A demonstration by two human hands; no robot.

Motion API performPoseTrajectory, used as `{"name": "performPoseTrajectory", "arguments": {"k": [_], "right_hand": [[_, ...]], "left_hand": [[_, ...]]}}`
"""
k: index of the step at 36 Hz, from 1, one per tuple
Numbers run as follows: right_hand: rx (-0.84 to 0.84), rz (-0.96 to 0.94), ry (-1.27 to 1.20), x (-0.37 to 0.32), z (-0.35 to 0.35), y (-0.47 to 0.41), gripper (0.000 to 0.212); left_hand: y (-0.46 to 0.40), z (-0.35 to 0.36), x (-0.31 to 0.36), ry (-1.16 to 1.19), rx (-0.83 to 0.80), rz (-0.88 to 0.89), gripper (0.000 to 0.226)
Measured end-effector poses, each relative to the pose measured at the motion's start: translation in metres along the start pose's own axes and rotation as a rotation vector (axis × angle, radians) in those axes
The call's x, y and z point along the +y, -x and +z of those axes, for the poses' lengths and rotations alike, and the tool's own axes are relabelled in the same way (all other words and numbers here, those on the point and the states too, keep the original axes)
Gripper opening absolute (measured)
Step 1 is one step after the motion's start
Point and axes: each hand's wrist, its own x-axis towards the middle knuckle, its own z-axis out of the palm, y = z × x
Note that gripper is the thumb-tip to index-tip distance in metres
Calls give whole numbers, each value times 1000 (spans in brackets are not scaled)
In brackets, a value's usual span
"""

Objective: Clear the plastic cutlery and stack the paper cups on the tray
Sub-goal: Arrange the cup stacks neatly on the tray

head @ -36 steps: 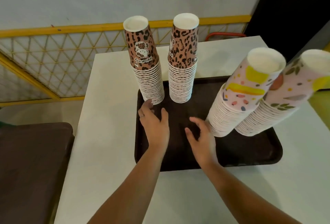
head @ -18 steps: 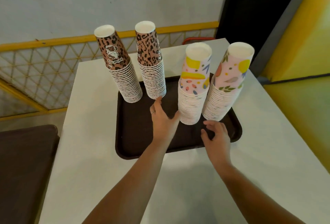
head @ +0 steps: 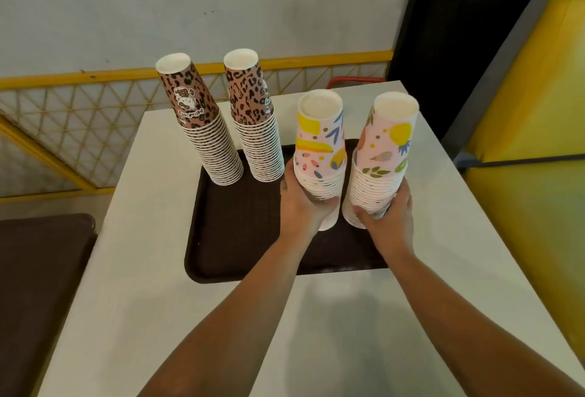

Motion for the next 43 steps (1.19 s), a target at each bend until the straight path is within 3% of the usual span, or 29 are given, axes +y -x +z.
{"name": "performPoseTrajectory", "arguments": {"k": [11,25,43], "right_hand": [[-43,-71,-4,1,9,-42,91],[-33,-63,19,-3,38,-111,87],[31,-87,26,9,56,-128,82]], "left_hand": [[-34,11,3,17,111,-6,85],[-105,20,0,55,130,14,89],[-135,24,-5,112,101,49,87]]}}
